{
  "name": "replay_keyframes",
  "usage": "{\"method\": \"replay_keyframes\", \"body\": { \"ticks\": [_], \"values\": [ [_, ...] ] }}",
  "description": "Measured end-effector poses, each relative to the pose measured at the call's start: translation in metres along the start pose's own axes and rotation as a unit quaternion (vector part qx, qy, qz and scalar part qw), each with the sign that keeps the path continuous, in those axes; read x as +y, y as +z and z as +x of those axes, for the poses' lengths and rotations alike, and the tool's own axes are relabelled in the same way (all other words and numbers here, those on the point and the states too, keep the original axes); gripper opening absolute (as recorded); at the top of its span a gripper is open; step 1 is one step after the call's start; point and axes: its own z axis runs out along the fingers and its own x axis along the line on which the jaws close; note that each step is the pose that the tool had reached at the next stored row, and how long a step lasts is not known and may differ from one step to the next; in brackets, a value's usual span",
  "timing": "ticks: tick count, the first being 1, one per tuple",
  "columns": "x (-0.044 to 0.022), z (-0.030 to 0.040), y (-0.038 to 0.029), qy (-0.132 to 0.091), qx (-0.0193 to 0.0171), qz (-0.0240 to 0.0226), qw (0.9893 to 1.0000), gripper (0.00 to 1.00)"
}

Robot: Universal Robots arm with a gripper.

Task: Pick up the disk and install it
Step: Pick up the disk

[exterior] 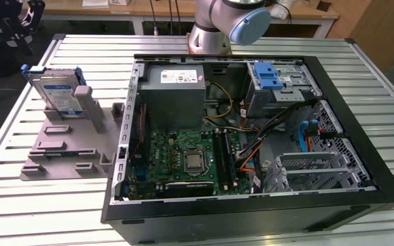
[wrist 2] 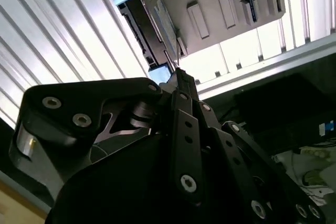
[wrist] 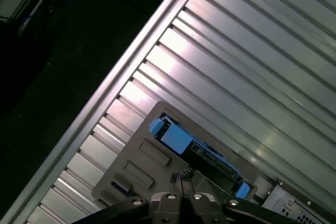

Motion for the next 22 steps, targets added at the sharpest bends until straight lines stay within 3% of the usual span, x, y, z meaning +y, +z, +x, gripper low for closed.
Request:
{"method": "replay_keyframes", "body": {
  "ticks": [3, 6, 11, 14, 17, 22],
  "values": [
    [0.0, 0.0, 0.0001, -0.028, 0.0011, 0.0002, 0.9996, 0.11],
    [0.0, 0.0, 0.0002, -0.055, 0.0022, 0.0003, 0.9985, 0.11],
    [0.0, 0.0, 0.0004, -0.1, 0.004, 0.0006, 0.995, 0.11],
    [0.0, 0.0, 0.0006, -0.127, 0.0051, 0.0008, 0.9919, 0.11],
    [0.0, 0.0, 0.0007, -0.154, 0.0062, 0.0009, 0.9881, 0.11],
    [0.0, 0.0, 0.001, -0.199, 0.0079, 0.0012, 0.9801, 0.11]
  ]
}}
